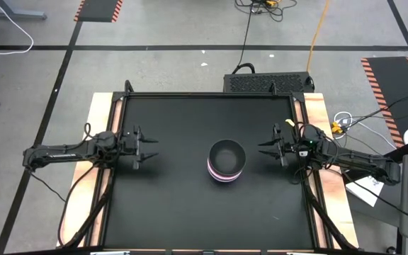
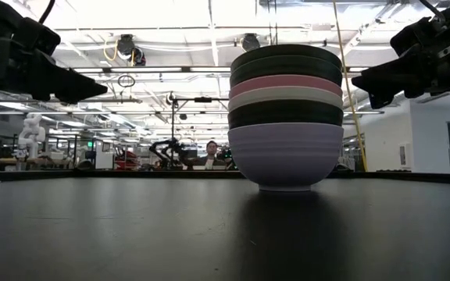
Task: Nest bowls inside each other
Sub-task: Return to Home Position
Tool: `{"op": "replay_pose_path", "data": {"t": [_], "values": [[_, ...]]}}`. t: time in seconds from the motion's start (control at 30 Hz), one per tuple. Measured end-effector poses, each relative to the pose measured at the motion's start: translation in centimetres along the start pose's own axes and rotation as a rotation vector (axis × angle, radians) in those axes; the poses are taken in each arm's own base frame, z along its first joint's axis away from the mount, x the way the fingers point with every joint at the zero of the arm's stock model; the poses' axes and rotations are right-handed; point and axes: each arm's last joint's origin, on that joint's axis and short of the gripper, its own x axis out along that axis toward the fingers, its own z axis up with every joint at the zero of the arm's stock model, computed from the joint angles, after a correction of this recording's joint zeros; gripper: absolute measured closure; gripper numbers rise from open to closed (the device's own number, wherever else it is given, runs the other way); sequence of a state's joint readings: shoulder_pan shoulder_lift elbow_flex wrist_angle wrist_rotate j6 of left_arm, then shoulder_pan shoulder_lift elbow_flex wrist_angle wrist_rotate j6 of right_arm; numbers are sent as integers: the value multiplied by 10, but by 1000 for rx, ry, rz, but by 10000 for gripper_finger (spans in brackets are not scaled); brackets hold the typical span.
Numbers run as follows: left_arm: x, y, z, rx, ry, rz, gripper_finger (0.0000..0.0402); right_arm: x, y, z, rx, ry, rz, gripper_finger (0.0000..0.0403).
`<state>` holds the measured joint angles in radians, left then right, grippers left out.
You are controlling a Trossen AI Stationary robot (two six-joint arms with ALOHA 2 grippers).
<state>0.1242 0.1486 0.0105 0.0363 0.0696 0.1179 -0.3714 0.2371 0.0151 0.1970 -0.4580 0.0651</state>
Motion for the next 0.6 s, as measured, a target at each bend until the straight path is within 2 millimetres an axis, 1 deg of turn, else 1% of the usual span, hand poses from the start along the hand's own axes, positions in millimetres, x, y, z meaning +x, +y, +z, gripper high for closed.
{"op": "replay_pose_path", "data": {"t": [0.2,0.37,0.6], "values": [[0,0,-2,-10,19,3,163,0,0,-1,5,9,-1,287],[0,1,-2,-36,24,33,163,0,0,0,59,2,-5,287],[0,1,-2,-44,24,33,163,0,0,-1,60,7,-10,287]]}}
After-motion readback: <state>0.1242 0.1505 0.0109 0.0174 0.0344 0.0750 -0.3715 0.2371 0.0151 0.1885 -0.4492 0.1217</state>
